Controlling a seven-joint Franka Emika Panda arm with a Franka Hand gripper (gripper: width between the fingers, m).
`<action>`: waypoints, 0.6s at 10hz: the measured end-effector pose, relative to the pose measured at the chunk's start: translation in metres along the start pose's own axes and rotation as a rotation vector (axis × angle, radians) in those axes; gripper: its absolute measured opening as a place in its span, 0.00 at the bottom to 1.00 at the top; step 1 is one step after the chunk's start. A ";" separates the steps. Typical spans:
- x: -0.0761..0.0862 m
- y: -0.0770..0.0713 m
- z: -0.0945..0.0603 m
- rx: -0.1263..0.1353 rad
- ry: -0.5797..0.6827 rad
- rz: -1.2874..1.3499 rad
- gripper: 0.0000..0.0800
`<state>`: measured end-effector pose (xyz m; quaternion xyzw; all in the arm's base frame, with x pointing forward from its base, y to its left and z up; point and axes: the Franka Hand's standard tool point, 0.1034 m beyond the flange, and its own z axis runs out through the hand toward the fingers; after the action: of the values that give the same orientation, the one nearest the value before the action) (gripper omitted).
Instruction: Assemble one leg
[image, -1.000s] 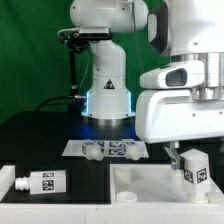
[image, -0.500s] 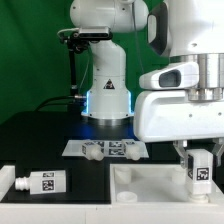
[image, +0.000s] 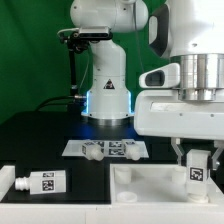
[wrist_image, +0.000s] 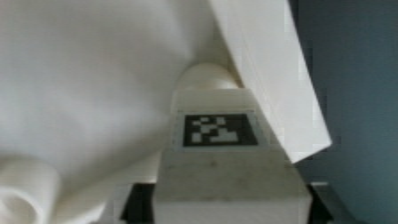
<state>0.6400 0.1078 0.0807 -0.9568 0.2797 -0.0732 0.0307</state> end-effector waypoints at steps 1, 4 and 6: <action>0.001 0.000 0.000 -0.014 -0.016 0.150 0.36; 0.003 0.006 0.001 -0.001 -0.066 0.576 0.36; 0.001 0.004 0.001 -0.004 -0.064 0.593 0.37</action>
Offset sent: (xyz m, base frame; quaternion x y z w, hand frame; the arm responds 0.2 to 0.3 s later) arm 0.0123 0.0053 0.0038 0.0329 -0.0268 0.2708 0.9617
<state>0.6385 0.1038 0.0794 -0.8352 0.5461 -0.0305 0.0576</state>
